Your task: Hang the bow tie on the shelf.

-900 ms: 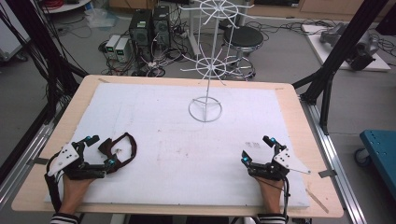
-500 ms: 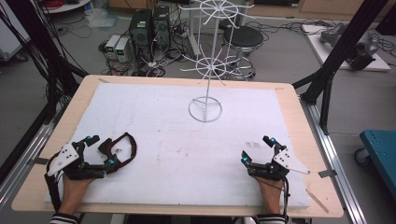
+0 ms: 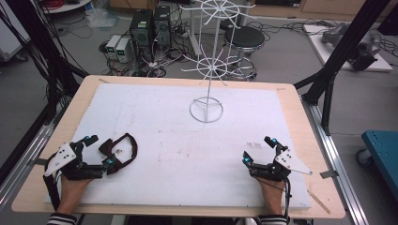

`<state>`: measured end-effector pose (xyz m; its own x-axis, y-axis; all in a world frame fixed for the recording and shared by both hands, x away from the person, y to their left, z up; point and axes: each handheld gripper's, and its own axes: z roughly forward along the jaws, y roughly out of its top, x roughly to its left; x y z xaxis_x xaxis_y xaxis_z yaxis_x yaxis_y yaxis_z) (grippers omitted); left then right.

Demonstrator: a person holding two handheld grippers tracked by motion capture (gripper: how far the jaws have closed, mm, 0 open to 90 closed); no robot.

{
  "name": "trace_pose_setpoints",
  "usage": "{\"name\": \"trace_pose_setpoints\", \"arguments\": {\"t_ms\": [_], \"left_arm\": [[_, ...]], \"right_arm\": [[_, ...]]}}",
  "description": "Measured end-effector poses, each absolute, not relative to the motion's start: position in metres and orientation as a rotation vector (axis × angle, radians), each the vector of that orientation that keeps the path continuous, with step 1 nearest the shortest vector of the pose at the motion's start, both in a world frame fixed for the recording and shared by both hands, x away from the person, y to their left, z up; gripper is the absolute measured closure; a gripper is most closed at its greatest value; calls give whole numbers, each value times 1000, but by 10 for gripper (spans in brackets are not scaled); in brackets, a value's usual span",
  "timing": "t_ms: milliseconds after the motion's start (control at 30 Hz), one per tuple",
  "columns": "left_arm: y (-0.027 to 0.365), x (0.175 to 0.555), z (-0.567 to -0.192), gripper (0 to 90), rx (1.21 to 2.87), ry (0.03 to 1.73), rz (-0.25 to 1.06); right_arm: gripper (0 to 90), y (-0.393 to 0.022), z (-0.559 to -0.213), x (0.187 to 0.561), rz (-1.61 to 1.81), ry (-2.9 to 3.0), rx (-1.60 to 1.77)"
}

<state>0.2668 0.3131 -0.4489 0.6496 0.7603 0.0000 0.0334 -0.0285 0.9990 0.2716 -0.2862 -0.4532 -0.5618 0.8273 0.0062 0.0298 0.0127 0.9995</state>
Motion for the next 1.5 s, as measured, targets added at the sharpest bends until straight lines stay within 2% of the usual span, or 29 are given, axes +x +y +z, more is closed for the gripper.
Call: {"name": "trace_pose_setpoints", "arguments": {"t_ms": [667, 1200, 1500], "left_arm": [[321, 269, -414, 17, 1629, 623, 616], [340, 298, -381, 17, 1835, 591, 432], [346, 314, -374, 17, 1944, 603, 374]], "right_arm": [[14, -286, -453, 272, 1613, 1663, 878], [14, -286, -453, 272, 1612, 1662, 878], [14, -286, -453, 272, 1610, 1664, 878]]}}
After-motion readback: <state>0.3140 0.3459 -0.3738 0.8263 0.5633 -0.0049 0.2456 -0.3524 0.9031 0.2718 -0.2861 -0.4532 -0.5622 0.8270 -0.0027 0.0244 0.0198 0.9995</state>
